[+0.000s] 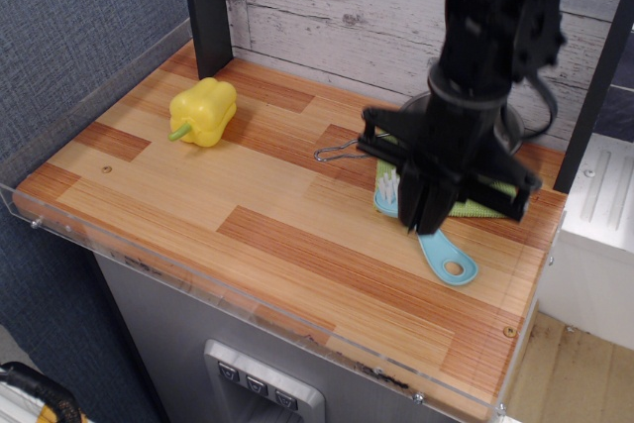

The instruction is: Move blue spoon to just below green towel

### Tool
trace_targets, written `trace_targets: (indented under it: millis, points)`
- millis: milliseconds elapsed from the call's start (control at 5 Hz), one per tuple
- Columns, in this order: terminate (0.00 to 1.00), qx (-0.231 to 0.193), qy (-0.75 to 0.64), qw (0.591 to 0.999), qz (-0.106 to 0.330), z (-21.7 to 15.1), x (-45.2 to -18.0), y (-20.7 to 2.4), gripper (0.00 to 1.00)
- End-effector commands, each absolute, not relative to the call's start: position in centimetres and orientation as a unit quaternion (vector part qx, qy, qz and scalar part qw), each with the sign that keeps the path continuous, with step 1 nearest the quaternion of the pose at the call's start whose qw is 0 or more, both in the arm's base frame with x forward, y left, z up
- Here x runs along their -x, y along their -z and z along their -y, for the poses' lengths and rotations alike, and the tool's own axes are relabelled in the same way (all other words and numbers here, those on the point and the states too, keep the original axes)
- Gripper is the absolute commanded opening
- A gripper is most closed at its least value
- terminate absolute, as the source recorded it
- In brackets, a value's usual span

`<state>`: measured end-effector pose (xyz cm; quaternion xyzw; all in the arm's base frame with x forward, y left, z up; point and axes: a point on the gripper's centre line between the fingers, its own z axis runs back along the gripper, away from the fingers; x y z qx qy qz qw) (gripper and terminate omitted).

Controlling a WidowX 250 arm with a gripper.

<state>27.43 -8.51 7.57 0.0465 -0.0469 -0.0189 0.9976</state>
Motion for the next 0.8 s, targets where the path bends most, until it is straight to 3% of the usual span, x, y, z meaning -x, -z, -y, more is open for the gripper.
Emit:
trace_targets:
  millis: [0, 200, 400, 600]
  points:
    - [0.0, -0.007, -0.032, 0.998, 0.062, 6.6, -25.1, -8.7, 0.0]
    - [0.0, 0.01, -0.046, 0.997, 0.061, 6.2, -24.5, -8.6, 0.0]
    - [0.0, 0.015, -0.028, 0.998, 0.049, 5.6, -24.2, -8.6, 1.0]
    - [0.0, 0.015, -0.028, 0.998, 0.049, 5.6, -24.2, -8.6, 1.0]
